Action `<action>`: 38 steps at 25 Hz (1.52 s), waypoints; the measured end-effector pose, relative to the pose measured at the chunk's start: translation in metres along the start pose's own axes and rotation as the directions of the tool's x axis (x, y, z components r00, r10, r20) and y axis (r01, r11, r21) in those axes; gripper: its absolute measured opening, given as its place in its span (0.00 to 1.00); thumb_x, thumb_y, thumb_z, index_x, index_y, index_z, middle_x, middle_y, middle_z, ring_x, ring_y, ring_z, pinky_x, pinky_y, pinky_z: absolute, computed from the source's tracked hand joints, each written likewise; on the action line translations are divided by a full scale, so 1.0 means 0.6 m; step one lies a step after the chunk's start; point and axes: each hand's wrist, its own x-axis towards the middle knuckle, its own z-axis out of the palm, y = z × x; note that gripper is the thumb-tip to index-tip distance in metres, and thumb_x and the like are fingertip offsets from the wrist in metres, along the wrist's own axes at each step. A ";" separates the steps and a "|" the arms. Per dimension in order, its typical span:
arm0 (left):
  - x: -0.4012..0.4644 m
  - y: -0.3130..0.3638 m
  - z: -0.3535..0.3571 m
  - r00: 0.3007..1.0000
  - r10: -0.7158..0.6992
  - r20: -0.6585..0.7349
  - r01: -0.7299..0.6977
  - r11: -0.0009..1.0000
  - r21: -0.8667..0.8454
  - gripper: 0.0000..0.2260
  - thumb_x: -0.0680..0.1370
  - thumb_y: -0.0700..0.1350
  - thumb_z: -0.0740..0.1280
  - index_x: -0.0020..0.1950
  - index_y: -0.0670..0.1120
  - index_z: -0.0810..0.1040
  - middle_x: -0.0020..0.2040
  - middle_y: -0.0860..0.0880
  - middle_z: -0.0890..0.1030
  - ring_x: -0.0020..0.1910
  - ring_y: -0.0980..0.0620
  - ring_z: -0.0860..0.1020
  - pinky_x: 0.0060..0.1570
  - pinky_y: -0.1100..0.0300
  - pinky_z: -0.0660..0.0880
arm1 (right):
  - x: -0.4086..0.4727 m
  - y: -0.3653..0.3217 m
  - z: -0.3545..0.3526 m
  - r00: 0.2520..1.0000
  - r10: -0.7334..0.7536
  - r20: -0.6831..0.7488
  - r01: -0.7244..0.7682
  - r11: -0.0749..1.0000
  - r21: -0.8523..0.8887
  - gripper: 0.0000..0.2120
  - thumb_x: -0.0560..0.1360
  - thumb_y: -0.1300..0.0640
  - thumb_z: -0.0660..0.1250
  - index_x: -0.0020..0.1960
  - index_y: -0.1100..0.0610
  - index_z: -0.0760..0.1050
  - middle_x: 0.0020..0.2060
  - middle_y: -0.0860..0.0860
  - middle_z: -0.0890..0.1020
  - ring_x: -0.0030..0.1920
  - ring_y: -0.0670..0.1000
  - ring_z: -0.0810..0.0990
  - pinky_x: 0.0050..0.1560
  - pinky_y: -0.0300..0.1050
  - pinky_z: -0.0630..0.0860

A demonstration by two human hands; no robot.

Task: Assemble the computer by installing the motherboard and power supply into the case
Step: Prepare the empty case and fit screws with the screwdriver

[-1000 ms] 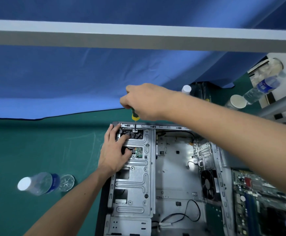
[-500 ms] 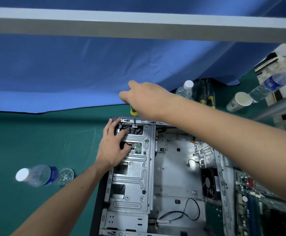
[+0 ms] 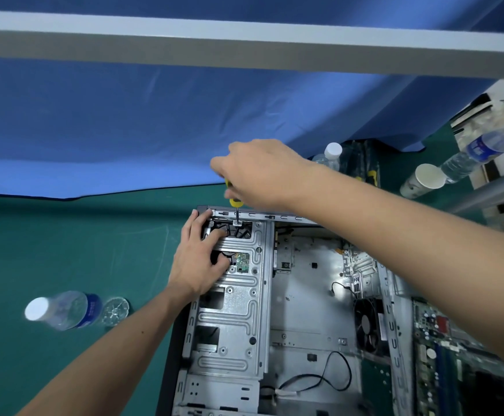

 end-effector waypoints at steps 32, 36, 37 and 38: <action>-0.002 0.004 -0.002 1.000 -0.018 0.008 0.018 1.000 0.003 0.19 0.72 0.47 0.68 0.63 0.53 0.77 0.79 0.54 0.55 0.79 0.54 0.44 0.58 0.47 0.75 | 0.020 -0.013 0.019 0.998 0.061 0.026 -0.063 0.994 0.085 0.14 0.81 0.51 0.62 0.40 0.56 0.64 0.32 0.49 0.64 0.41 0.57 0.69 0.38 0.46 0.64; -0.004 0.002 -0.004 1.000 -0.028 0.013 0.028 1.000 0.004 0.19 0.72 0.48 0.67 0.63 0.53 0.76 0.79 0.54 0.54 0.79 0.54 0.43 0.59 0.47 0.75 | 0.007 -0.005 0.013 0.997 -0.006 0.076 0.002 0.999 0.052 0.12 0.80 0.50 0.63 0.46 0.57 0.65 0.32 0.48 0.63 0.41 0.56 0.68 0.35 0.45 0.63; -0.004 0.002 -0.004 1.000 -0.026 0.011 0.026 1.000 0.006 0.19 0.72 0.48 0.67 0.63 0.53 0.76 0.79 0.55 0.54 0.79 0.55 0.43 0.58 0.47 0.75 | 0.004 -0.005 0.014 0.998 -0.013 0.056 0.011 0.999 0.032 0.14 0.80 0.51 0.63 0.41 0.57 0.64 0.32 0.48 0.63 0.40 0.57 0.69 0.37 0.46 0.64; -0.004 0.003 -0.002 1.000 -0.024 0.010 0.024 1.000 0.008 0.19 0.72 0.48 0.67 0.63 0.53 0.76 0.79 0.55 0.54 0.79 0.55 0.43 0.58 0.47 0.75 | 0.001 -0.004 0.014 0.999 -0.004 0.041 0.003 1.000 0.025 0.17 0.80 0.52 0.63 0.37 0.57 0.62 0.31 0.49 0.64 0.40 0.57 0.69 0.38 0.46 0.64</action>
